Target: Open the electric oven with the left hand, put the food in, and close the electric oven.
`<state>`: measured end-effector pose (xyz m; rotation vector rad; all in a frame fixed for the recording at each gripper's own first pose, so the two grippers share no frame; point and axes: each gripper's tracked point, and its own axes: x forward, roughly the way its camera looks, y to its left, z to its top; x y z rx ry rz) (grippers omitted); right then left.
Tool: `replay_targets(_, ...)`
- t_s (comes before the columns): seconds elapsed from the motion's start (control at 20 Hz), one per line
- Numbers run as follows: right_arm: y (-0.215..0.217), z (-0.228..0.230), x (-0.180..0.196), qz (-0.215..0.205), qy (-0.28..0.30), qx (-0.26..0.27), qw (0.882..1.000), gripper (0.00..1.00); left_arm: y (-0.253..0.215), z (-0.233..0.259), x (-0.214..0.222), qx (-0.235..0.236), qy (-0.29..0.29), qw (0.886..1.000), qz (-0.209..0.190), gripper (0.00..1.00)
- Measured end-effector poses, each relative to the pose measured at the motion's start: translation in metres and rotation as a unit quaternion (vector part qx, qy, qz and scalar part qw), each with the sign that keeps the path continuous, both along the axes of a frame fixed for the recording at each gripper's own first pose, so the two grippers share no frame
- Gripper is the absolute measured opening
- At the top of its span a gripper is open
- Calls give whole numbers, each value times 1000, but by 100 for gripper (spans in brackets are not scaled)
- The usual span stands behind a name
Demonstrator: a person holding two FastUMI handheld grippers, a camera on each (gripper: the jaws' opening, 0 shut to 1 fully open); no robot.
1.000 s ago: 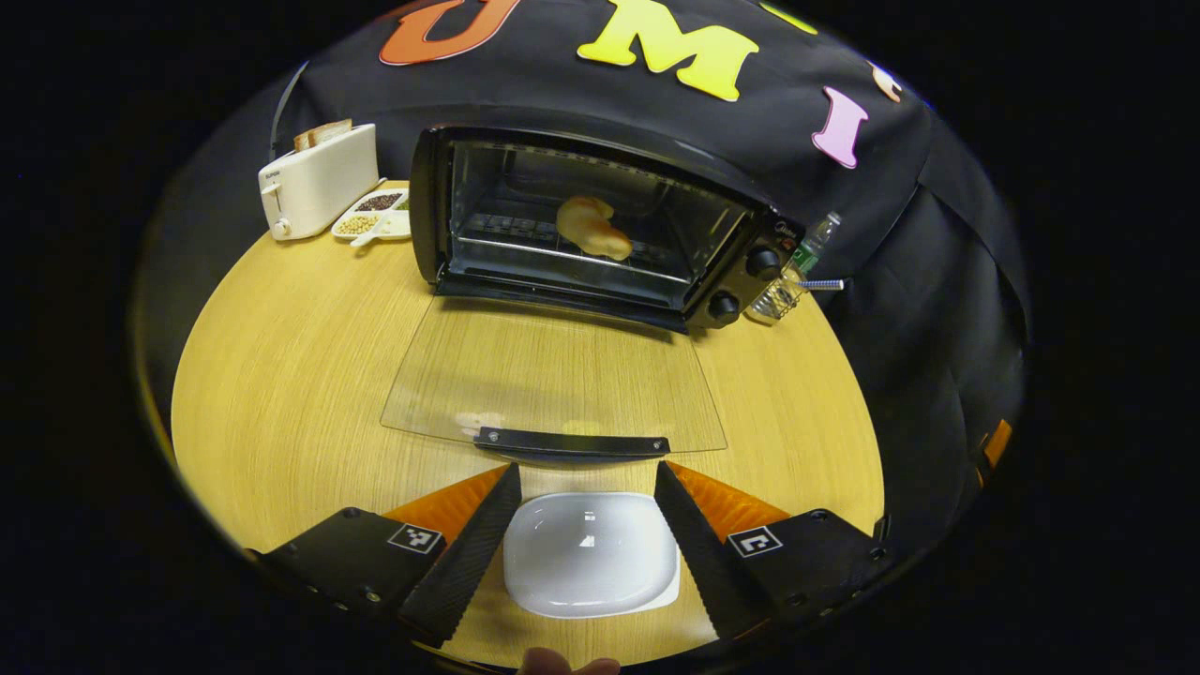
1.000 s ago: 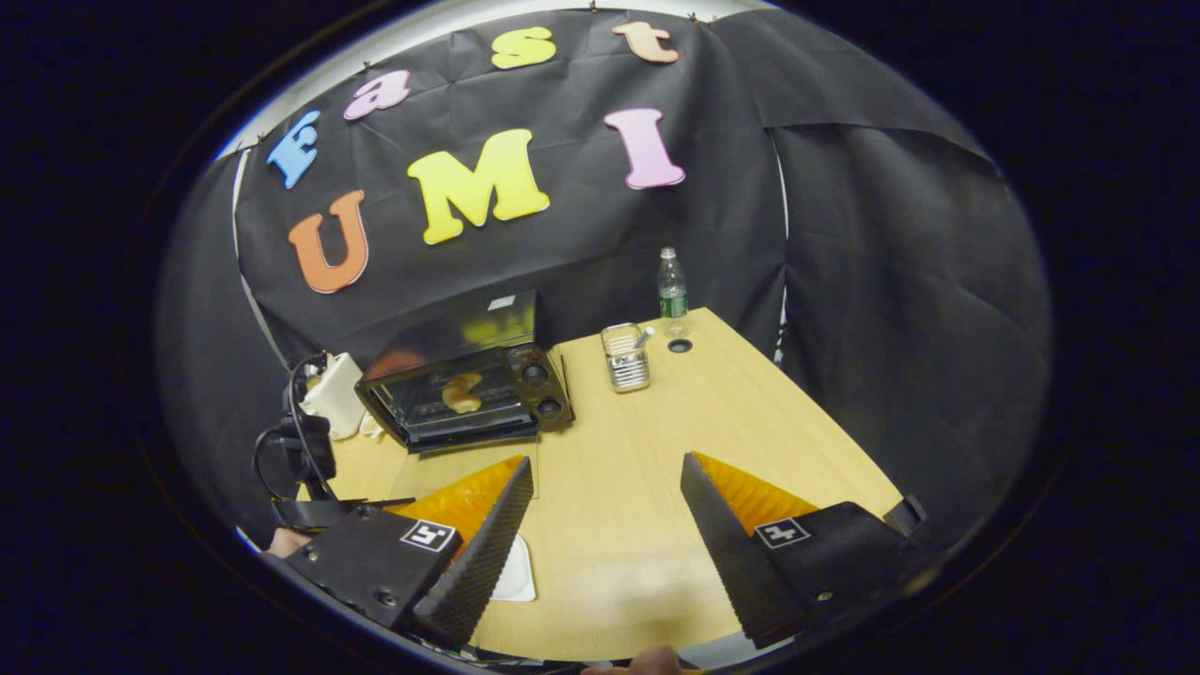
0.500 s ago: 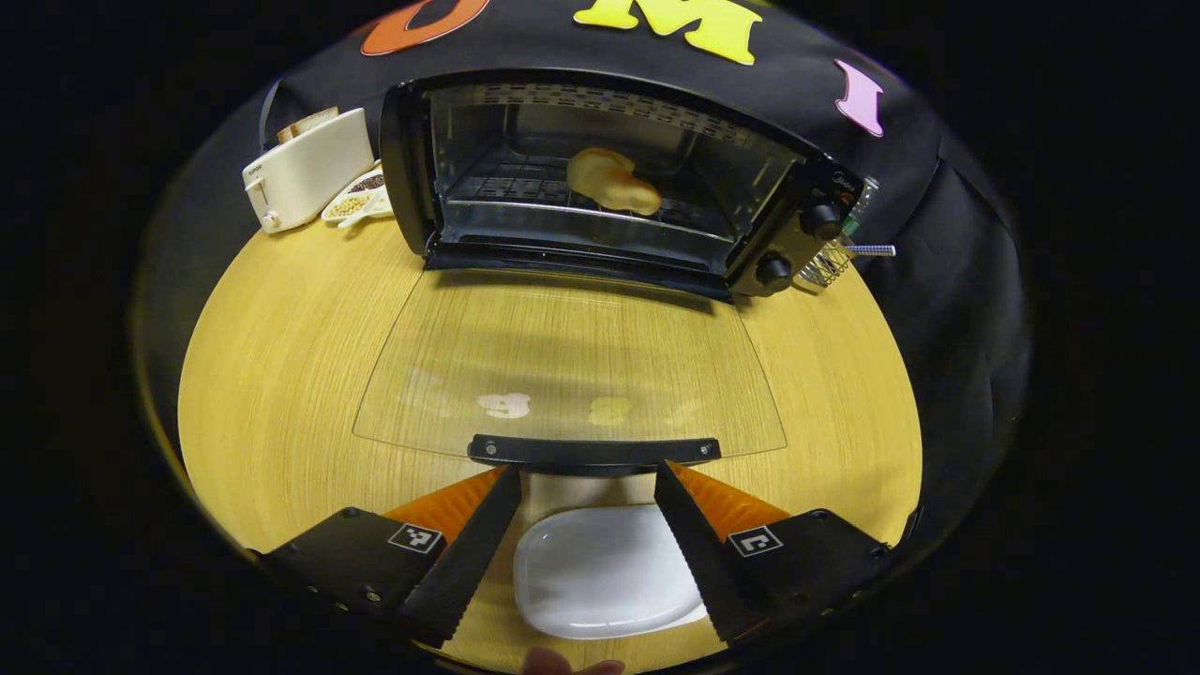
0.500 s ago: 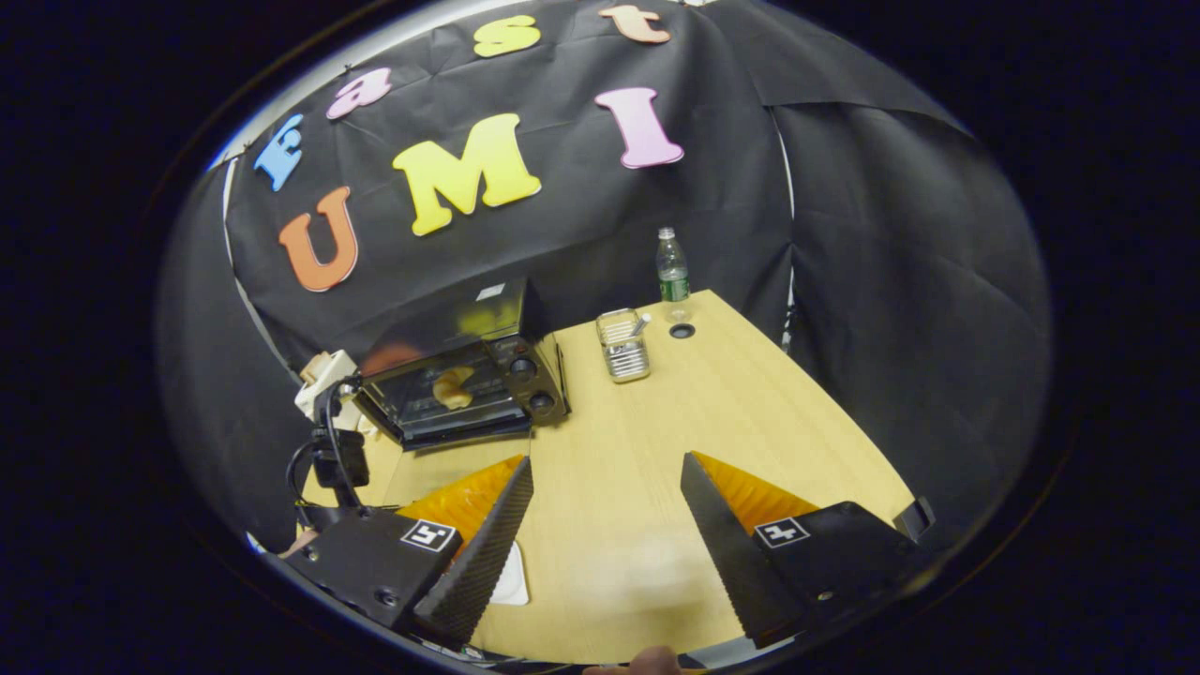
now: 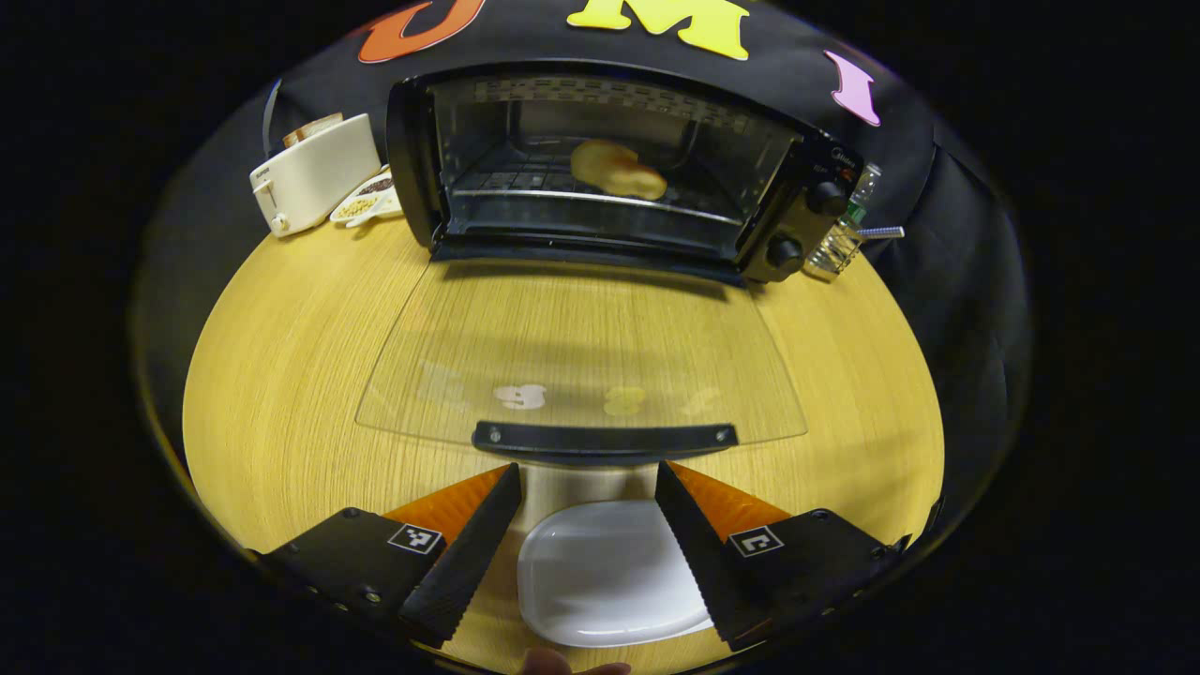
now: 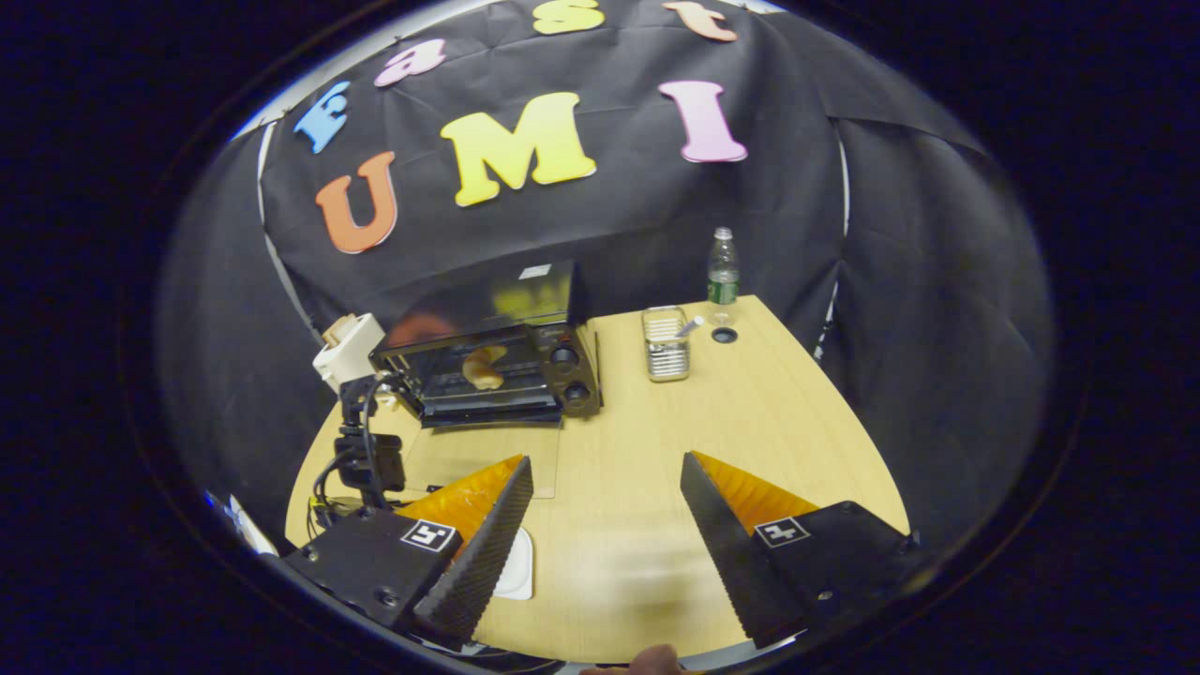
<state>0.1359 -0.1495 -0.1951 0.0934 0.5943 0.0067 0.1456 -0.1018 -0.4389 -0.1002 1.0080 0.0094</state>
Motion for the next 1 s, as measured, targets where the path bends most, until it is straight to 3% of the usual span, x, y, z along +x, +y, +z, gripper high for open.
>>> replay_targets(0.25,40,14,0,60,-6,-14,998,100,-1,3,6,-8,-20,1000,16,95)
replay_targets(0.4,56,18,3,87,-11,-24,996,100,0,27,20,9,-74,997,10,95)
replay_targets(0.45,61,18,3,96,-12,-25,995,100,2,36,21,3,-80,997,17,90)
replay_targets(0.5,65,18,3,103,-13,-24,994,100,0,43,23,-9,-86,996,27,95)
replay_targets(0.7,76,18,7,116,-12,-17,993,100,-1,96,41,-30,-145,988,37,96)
replay_targets(0.75,77,19,8,119,-14,-16,993,100,0,110,52,-24,-165,985,35,86)
replay_targets(0.8,77,20,10,119,-18,-15,993,100,-1,122,63,-21,-184,982,29,96)
replay_targets(1.0,68,32,9,100,-33,2,994,100,1,155,103,2,-224,974,13,98)
